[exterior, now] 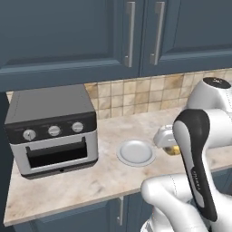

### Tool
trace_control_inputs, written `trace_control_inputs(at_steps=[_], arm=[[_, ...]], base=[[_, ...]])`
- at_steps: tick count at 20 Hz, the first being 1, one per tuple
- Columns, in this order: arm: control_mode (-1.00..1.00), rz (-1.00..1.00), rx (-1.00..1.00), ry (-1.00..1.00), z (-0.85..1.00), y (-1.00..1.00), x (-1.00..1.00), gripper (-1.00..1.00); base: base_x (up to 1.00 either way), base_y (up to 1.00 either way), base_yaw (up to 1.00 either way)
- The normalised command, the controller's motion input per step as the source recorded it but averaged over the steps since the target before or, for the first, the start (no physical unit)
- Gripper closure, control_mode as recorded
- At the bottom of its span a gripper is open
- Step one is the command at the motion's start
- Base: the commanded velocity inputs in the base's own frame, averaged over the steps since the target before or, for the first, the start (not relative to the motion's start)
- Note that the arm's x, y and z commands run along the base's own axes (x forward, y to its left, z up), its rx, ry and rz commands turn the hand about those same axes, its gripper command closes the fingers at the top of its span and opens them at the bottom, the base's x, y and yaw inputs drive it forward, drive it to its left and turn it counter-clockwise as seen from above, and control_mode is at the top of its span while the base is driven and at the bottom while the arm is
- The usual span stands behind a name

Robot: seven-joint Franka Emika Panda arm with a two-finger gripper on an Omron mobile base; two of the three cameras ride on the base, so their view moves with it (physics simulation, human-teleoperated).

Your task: Pick potato from the fridge and place it on the plate on the counter.

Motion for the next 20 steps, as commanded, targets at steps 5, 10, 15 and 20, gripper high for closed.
trace_control_inputs(at_steps=[5, 10, 15, 20], arm=[[-1.0, 0.09, 0.11, -0.05, -0.58, -0.36, 0.52, 1.0], [-1.0, 0.04, 0.03, -0.07, -0.43, -0.08, 0.59, 1.0], [-1.0, 0.04, 0.0, -0.13, -0.23, 0.0, 0.43, 1.0], [-1.0, 0.09, 0.0, -0.01, -0.36, 0.04, 0.53, 1.0]], base=[[0.0, 0.0, 0.0], [0.0, 0.0, 0.0], [0.0, 0.0, 0.0], [0.0, 0.0, 0.0]])
